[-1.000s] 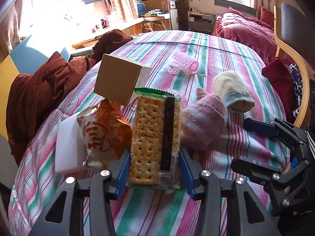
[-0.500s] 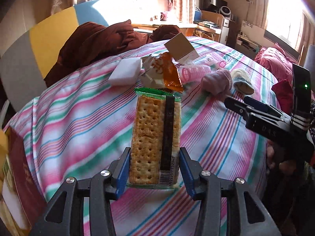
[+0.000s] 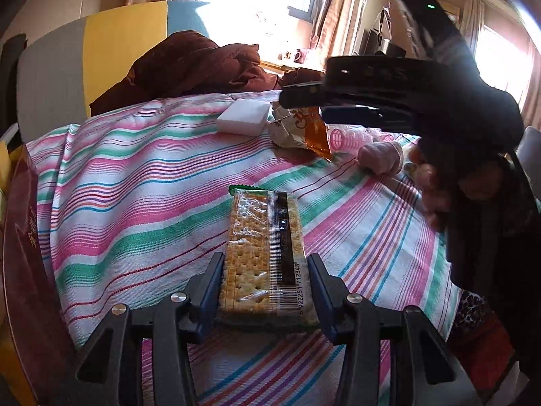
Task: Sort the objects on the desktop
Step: 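Grasp a second white sponge with the right tool while the left tool holds the cracker pack, then carry the cracker pack and white sponge toward the gold tray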
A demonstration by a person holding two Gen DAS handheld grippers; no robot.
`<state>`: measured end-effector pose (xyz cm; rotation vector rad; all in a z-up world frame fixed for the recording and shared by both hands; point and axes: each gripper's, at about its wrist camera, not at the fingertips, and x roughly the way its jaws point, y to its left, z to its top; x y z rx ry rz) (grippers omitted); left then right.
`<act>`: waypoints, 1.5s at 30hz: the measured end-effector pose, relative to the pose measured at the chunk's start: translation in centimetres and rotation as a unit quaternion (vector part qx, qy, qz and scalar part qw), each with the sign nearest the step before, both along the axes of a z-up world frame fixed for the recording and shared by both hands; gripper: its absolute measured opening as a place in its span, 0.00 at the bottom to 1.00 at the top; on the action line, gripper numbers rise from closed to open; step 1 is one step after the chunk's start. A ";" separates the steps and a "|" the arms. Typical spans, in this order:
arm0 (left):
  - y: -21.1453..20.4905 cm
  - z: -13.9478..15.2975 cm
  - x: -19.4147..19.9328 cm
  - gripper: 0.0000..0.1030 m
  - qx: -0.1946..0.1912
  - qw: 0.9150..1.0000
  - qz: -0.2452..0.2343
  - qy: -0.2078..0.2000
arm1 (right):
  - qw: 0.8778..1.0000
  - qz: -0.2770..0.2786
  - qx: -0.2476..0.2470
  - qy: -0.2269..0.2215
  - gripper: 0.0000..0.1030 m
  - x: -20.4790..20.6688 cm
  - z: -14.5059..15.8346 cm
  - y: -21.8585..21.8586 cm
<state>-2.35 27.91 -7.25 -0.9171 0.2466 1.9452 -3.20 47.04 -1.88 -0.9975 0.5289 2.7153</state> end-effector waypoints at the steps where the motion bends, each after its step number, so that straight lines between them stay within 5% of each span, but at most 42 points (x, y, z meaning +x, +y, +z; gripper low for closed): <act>1: -0.1 0.0 -0.1 0.48 0.006 1.000 0.000 -0.006 | 1.000 -0.003 -0.002 -0.012 0.63 -1.3 -0.1 0.2; 10: -0.9 -0.2 -0.6 0.52 0.043 0.998 -0.004 -0.039 | 0.988 -0.063 -0.017 -0.140 0.72 -9.0 -1.2 1.5; 17: -1.2 -0.4 -0.9 0.52 0.061 0.996 -0.004 -0.057 | 0.960 -0.121 0.008 -0.251 0.79 -13.1 -2.1 2.2; 24: -1.7 -0.5 -1.2 0.52 0.074 0.995 -0.003 -0.070 | 0.946 -0.144 -0.025 -0.289 0.79 -15.1 -3.7 3.9; 30: -1.7 -0.6 -1.5 0.52 0.076 0.994 -0.003 -0.072 | 0.948 -0.155 -0.015 -0.277 0.80 -14.9 -4.1 4.6; 34: -1.7 -0.6 -1.6 0.52 0.077 0.994 -0.002 -0.073 | 0.955 -0.141 0.003 -0.262 0.69 -14.5 -3.9 4.3; 40: -1.7 -0.6 -1.7 0.52 0.078 0.994 0.000 -0.074 | 0.979 -0.037 0.014 -0.202 0.68 -12.0 -2.4 1.6; 45: -1.7 -0.8 -1.8 0.52 0.076 0.994 0.001 -0.073 | 0.987 0.054 0.037 -0.146 0.68 -8.0 -0.9 -1.6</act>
